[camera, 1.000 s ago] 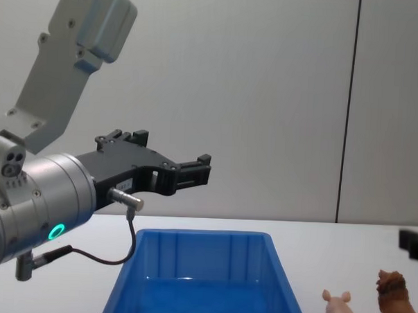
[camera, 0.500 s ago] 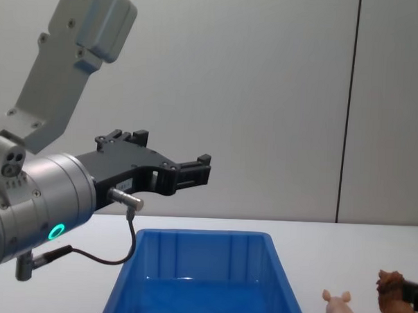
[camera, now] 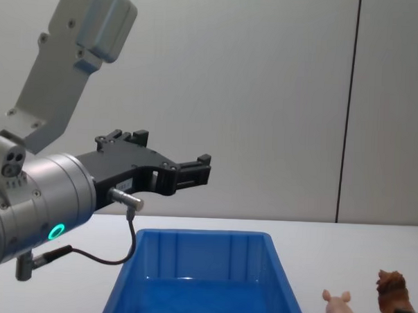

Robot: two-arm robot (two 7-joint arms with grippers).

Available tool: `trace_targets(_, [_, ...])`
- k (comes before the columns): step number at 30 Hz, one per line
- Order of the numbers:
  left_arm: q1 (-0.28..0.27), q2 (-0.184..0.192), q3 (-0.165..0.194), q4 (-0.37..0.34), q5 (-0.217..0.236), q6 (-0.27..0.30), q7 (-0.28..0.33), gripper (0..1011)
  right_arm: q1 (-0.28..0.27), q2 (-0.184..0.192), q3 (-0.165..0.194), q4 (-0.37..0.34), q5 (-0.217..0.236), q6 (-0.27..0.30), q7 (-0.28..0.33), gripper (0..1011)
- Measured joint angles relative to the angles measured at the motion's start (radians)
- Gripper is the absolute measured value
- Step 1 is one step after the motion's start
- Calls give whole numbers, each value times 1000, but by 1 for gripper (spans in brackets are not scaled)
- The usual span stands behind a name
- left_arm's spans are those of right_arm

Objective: Pick up the two dolls from the table and place them into the box.

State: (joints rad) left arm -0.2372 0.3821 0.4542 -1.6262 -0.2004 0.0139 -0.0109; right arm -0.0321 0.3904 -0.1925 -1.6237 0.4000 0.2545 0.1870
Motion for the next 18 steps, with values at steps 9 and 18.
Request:
trace_targets(9, [0, 0, 0, 0, 0, 0, 0, 1003, 18, -14, -8, 33, 0, 28, 12, 566])
trace_targets(18, [0, 0, 0, 0, 0, 0, 0, 1003, 24, -18, -10, 44, 0, 39, 20, 286])
